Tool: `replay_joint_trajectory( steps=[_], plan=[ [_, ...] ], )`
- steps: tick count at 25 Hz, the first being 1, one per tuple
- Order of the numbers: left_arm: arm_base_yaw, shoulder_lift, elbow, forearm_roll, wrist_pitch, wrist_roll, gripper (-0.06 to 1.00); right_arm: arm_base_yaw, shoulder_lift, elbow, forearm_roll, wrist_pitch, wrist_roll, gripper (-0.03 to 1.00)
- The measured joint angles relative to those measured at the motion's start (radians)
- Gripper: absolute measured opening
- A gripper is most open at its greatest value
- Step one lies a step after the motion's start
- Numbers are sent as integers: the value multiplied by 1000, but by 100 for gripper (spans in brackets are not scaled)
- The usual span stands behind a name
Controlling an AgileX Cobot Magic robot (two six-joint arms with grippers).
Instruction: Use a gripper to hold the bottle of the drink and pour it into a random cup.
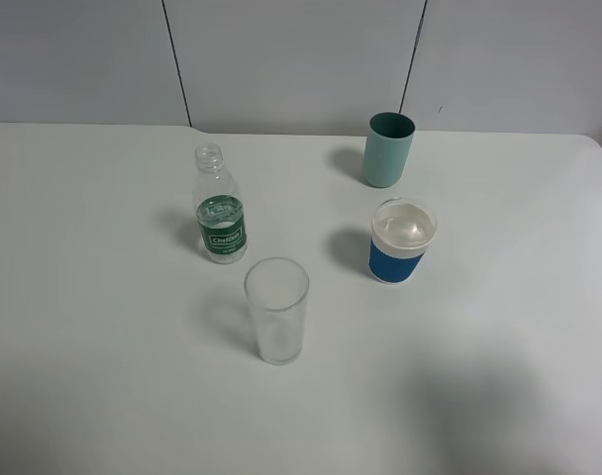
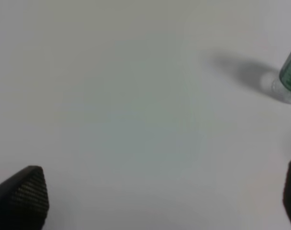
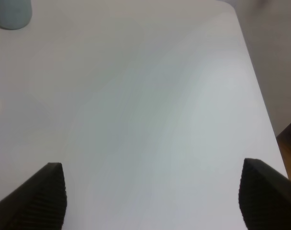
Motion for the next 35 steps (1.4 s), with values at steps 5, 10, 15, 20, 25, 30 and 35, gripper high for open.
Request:
replay_joint_trajectory(
  steps=[5,10,15,20,25,30,35],
  plan=[
    [0,0,0,0,0,0,99,0,0,0,0,0,0,74],
    [0,0,0,0,0,0,99,0,0,0,0,0,0,74],
    [0,0,0,0,0,0,99,0,0,0,0,0,0,74],
    [0,0,0,0,0,0,99,0,0,0,0,0,0,74],
    [0,0,0,0,0,0,99,0,0,0,0,0,0,74],
    [0,0,0,0,0,0,99,0,0,0,0,0,0,74],
    [0,0,0,0,0,0,99,0,0,0,0,0,0,74]
  ],
)
